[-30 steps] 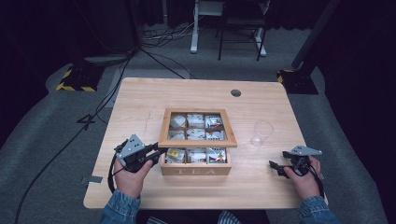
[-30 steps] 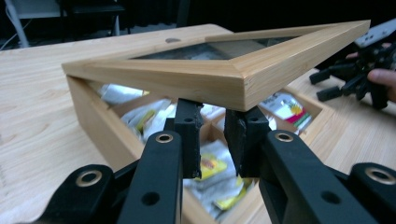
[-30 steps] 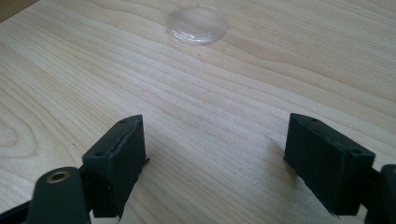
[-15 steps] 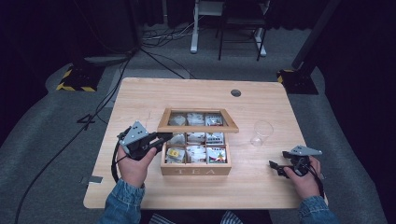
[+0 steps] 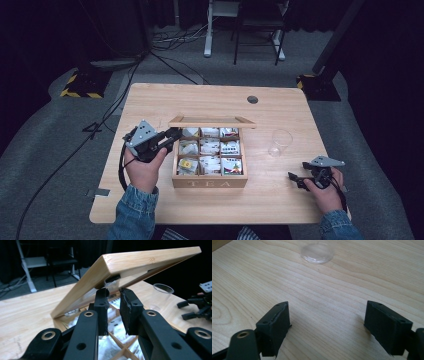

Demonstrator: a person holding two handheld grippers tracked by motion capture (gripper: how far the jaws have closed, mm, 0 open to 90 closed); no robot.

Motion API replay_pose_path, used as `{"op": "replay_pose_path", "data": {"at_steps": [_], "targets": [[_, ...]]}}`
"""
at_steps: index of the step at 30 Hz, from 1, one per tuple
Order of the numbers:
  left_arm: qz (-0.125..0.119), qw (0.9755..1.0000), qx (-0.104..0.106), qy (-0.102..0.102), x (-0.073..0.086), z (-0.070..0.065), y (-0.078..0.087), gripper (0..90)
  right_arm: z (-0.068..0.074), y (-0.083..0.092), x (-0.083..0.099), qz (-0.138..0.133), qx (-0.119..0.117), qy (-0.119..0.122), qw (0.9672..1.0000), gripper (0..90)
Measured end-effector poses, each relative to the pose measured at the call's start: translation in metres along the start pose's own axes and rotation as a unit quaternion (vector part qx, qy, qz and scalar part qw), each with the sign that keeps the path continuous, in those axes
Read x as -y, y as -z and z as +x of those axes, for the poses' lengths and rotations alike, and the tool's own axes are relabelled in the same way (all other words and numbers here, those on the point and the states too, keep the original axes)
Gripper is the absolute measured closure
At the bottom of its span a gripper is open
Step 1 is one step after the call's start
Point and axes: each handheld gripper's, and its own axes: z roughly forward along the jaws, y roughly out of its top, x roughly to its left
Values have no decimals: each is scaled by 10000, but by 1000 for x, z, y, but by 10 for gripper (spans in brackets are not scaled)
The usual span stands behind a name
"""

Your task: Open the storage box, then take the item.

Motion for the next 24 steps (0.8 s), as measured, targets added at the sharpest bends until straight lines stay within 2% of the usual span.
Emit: {"op": "replay_pose_path", "data": {"at_steps": [10,12,14,17,19,24], "targets": [[-97,9999,-114,-29,-7,7,-3,749,3,-1,-1,-10,128,-83,9999,207],[-109,9998,-135,-55,-7,7,-3,747,5,0,-1,-17,138,-129,9998,235],[-110,9998,-149,-79,-7,7,-3,744,9,1,-1,-19,136,-109,9998,290],[-116,9997,-186,-108,-7,7,-4,743,16,4,-5,43,137,8,9999,284],[-92,9995,-267,-136,-7,7,-3,732,21,8,-9,-30,51,11,10000,281],[-117,9990,-419,-61,-7,6,-2,699,34,17,-19,-185,-226,126,9995,281]]}}
